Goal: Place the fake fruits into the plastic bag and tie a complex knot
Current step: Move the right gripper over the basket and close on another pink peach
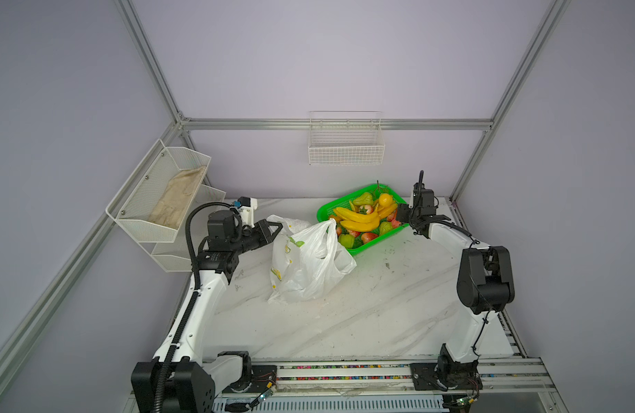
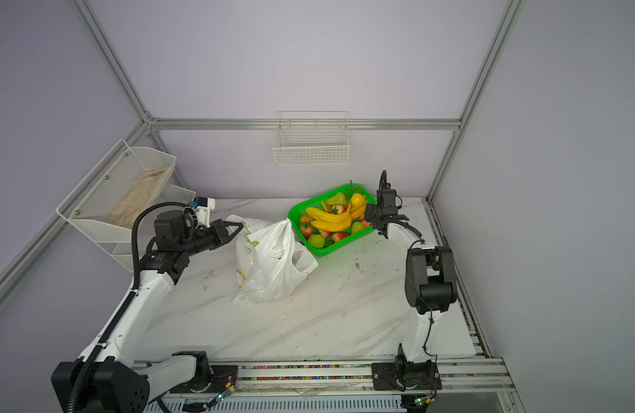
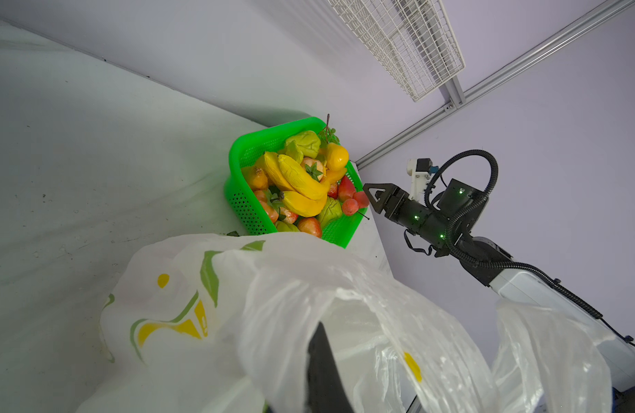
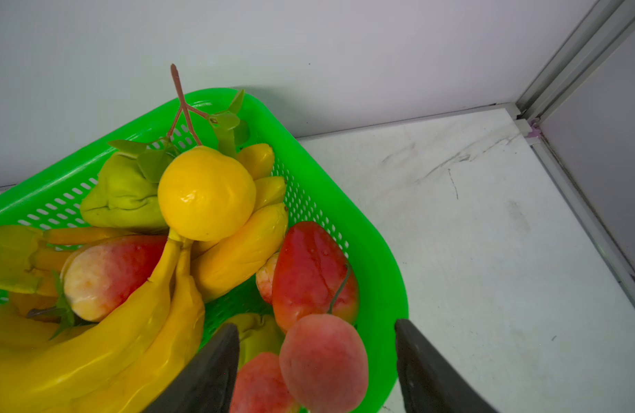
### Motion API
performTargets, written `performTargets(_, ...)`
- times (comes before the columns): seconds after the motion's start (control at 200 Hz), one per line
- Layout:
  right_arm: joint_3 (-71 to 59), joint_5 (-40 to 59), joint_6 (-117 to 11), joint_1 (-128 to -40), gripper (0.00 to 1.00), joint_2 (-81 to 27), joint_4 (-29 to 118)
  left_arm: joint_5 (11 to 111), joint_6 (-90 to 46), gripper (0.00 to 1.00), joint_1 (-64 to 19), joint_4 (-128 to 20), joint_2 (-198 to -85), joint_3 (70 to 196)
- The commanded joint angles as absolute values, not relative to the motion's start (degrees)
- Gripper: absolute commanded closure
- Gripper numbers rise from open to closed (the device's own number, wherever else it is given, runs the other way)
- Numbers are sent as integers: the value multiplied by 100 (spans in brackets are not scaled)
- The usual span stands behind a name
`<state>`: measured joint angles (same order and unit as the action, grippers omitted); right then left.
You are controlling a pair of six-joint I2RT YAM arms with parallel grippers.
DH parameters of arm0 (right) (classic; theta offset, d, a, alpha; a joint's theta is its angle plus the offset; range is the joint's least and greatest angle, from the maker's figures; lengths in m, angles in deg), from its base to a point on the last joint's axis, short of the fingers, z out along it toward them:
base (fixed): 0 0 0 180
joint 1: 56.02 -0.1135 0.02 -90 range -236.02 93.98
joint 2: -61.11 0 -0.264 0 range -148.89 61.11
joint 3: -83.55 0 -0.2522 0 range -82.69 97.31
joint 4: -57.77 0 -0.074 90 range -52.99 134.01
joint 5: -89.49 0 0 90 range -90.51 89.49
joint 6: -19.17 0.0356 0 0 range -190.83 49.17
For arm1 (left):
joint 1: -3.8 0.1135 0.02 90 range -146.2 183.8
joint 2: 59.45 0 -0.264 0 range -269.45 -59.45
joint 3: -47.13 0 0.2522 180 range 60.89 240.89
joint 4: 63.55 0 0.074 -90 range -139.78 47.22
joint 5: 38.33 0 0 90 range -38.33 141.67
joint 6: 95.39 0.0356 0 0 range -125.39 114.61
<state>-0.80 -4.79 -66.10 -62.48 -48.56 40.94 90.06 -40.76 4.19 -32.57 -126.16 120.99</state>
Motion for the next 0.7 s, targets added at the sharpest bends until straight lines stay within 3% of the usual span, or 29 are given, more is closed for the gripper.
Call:
performTargets(0.0, 208, -394, -6734, -6200, 33, -5029, 3828, 9133, -4115, 100, 478, -3526, -12490, 11924)
performTargets(0.22, 367, -398, -6742, -6200, 42, -5269, 3711, 9122, -4116, 100, 481, -3541, -12466, 11916)
performTargets(0.49, 498, -395, -6751, -6191, 44, -5469, 3675, 9159, -4135, 100, 477, -3548, -12441, 11916)
performTargets(0.695, 546, -380, -6752, -6187, 54, -5466, 3662, 9179, -4142, 100, 477, -3558, -12440, 11916)
